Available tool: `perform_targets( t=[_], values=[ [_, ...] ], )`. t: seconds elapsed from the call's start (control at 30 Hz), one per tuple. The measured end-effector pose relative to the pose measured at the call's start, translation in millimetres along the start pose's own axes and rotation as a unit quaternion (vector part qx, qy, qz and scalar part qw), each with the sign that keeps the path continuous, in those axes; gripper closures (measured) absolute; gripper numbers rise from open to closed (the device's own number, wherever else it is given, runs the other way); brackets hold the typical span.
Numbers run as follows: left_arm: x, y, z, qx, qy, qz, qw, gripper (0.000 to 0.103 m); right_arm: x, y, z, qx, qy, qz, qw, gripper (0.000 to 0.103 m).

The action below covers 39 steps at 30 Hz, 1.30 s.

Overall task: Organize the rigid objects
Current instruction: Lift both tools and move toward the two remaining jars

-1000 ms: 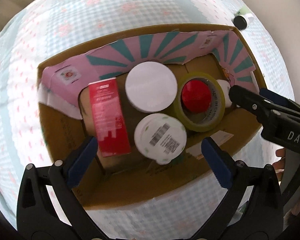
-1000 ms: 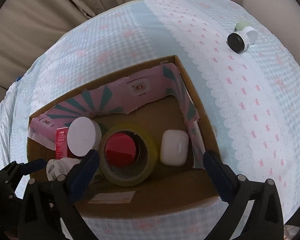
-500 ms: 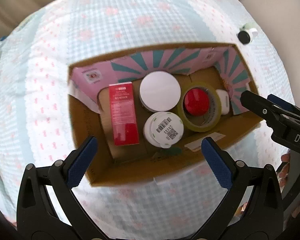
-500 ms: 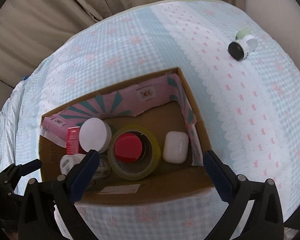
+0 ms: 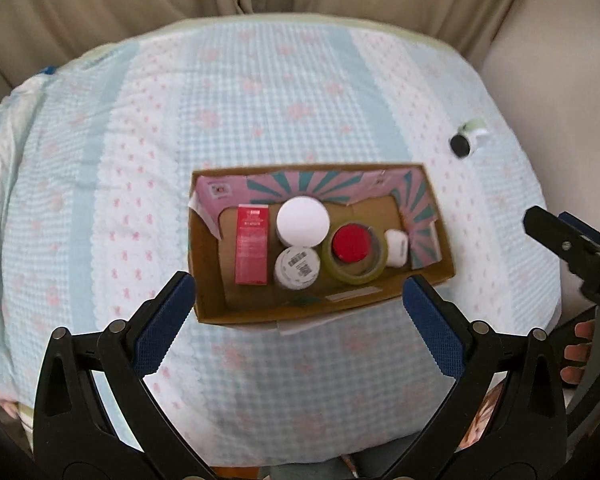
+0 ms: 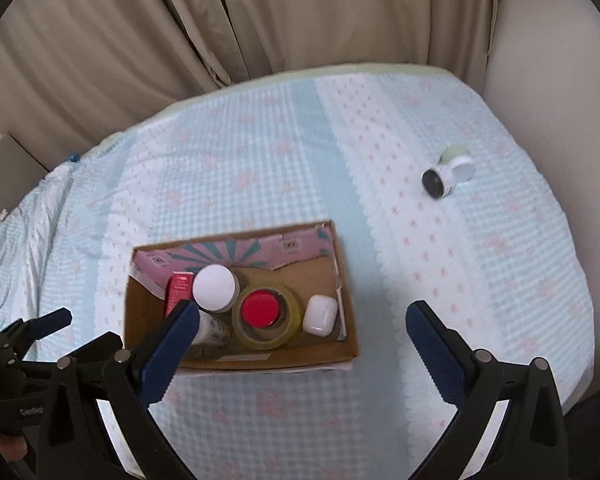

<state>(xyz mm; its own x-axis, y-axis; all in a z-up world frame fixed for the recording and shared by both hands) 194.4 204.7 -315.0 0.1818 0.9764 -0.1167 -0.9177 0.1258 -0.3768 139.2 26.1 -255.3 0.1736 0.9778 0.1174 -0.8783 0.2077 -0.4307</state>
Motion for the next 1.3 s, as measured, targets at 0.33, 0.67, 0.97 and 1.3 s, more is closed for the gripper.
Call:
perform_targets(
  t=[0.33, 0.67, 0.97, 1.3],
  values=[
    [-65.2, -21.5, 47.0, -0.051, -0.022, 0.002, 0.9985, 0.0, -61.4, -39.7, 73.7, -0.04, 0.012, 0.022, 0.999, 0.0],
    [-181.9, -55.3, 65.5, -0.104, -0.027, 0.05, 0.9929, 0.0, -158.6, -90.2, 106.0, -0.054, -0.026, 0.06, 0.996, 0.0],
    [-269.3, -84.3, 45.5, -0.11, 0.004, 0.053, 0.9925, 0.0, -234.9, -141.1, 102.8, -0.066, -0.035, 0.105, 0.992, 0.0],
    [-325.0, -128.5, -10.9, -0.089, 0.031, -0.033, 0.9951, 0.0, -272.5, -183.3, 75.7, -0.081, -0.073, 0.118, 0.987, 0.0]
  ],
)
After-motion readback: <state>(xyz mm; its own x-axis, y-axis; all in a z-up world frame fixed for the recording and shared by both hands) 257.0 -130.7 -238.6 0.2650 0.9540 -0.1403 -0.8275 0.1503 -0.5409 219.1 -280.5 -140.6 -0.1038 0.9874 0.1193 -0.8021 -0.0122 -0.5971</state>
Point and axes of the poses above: each gripper's, at about its wrist camera, not at the fingertips, and z roughly against the way its jaws point, x to its left, y to its underside, the point moved 6 cm from there along -z, roughly the way its jaws point
